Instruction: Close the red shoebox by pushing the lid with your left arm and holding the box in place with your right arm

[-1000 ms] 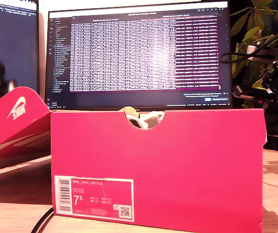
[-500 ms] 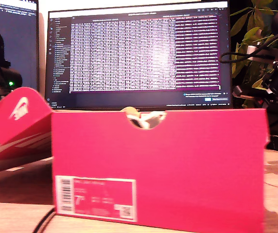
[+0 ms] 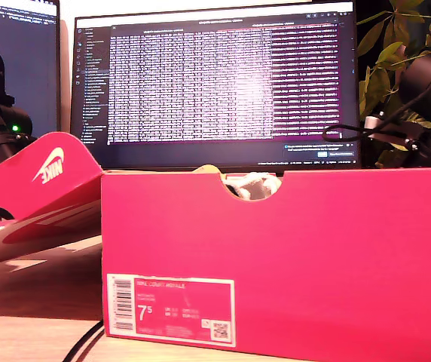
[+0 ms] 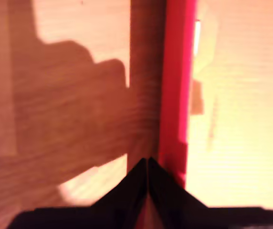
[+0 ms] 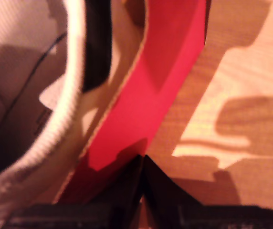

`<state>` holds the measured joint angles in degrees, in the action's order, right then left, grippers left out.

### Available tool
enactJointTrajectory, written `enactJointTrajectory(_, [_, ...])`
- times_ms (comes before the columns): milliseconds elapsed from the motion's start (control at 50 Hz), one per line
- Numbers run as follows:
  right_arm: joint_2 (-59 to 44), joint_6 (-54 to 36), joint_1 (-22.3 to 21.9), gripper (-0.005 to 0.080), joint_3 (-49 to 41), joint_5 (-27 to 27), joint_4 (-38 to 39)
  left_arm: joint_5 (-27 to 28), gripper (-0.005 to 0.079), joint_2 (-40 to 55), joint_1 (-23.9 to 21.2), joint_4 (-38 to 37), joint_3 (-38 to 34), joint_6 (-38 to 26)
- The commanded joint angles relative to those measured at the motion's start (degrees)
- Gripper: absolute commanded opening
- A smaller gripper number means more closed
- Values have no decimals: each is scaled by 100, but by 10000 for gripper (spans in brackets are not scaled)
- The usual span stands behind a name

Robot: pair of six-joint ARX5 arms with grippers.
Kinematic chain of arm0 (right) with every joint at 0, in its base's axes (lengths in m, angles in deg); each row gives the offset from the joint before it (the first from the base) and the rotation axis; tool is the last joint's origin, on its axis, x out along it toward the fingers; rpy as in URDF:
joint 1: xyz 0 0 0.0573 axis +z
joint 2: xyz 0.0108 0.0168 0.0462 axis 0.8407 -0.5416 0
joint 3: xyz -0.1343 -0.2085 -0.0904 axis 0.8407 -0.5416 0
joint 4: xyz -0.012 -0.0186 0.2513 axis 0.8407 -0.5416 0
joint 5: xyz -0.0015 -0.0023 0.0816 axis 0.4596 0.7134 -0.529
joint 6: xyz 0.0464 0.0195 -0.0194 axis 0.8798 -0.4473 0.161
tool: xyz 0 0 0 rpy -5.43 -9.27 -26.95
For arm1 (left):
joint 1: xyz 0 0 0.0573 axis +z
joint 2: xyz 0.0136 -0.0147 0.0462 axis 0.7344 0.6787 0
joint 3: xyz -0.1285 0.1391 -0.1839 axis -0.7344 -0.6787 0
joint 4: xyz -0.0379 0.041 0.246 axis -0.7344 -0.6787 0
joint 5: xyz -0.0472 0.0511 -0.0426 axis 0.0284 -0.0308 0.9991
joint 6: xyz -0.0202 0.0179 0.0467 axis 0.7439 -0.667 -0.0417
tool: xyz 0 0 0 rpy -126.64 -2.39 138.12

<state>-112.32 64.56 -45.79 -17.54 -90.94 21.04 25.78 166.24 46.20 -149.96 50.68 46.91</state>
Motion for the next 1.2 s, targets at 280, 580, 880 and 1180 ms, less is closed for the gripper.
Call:
enactJointTrajectory(280, [17,15,326,-12,-17,-168,151,413,-19,-109,-114,-155,72,-131])
enactJointTrajectory(580, [17,13,363,-12,-17,-175,173,466,-19,-557,-109,-492,599,-131])
enactJointTrajectory(880, [17,15,485,-12,-17,-175,260,514,-19,-629,-157,-1095,1329,-131])
enactJointTrajectory(1180, [17,90,544,-12,-17,-297,369,514,-19,-640,-520,-1416,1856,-57])
